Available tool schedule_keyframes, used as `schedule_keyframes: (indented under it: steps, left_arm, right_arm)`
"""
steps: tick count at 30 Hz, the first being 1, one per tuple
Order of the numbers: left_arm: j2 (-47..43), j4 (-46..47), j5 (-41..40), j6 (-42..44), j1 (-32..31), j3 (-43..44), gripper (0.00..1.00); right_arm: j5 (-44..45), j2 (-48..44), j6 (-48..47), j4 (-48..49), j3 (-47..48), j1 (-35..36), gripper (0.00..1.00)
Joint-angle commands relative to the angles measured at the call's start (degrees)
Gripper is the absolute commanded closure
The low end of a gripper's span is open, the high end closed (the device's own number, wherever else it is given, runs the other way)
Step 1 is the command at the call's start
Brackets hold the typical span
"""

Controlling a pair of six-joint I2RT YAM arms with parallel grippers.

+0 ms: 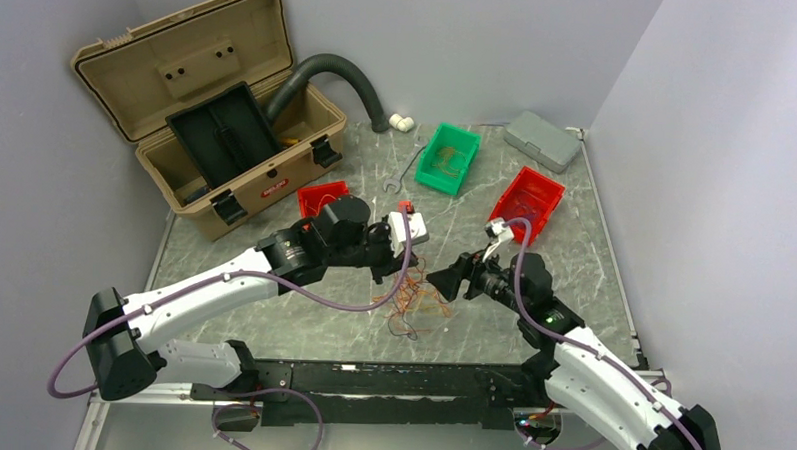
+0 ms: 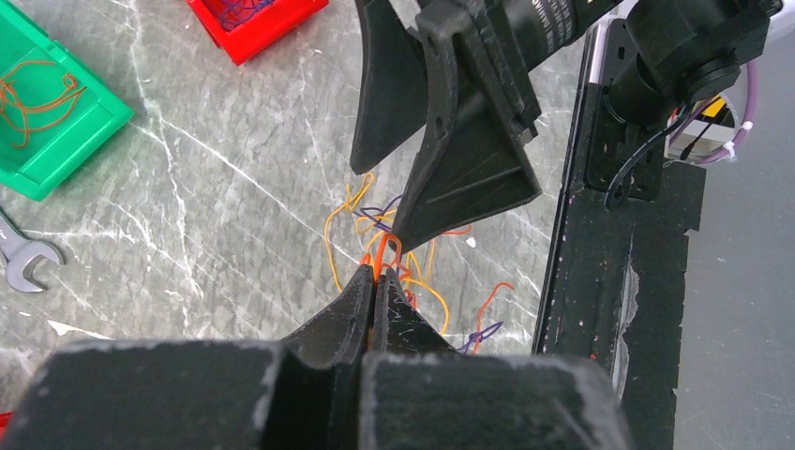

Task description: Untangle the cables

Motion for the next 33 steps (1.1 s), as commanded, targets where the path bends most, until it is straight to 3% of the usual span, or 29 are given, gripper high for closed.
schedule_keyframes:
  steps: [1, 13, 18, 27, 33]
  left_arm:
    - [-2.26, 0.45, 1.00, -1.66, -0.11, 2.20, 1.00]
    - [-5.21, 0.02, 1.95, -1.89, -0.11, 2.37, 1.00]
    - [-8.51, 0.99, -1.80, -2.27, -0.11, 1.62, 1.00]
    - [-16.84, 1.73, -16.19, -2.53, -0.11, 0.53, 1.00]
    - [-23.15, 4.13, -29.75, -4.13, -0.12, -3.58, 1.00]
  right_arm:
    - [-3.54, 3.21, -3.43, 8.21, -0.49, 1.76, 0.19]
    - [-2.12, 14.75, -7.37, 14.87, 2.62, 10.70, 0.24]
    - [2.75, 18.18, -4.74, 14.09, 3.04, 11.52, 0.42]
    - [35.01, 18.36, 6.74, -8.20, 6.14, 11.37, 0.90]
    - [46.94, 14.91, 12.94, -20.05, 8.44, 11.06, 1.00]
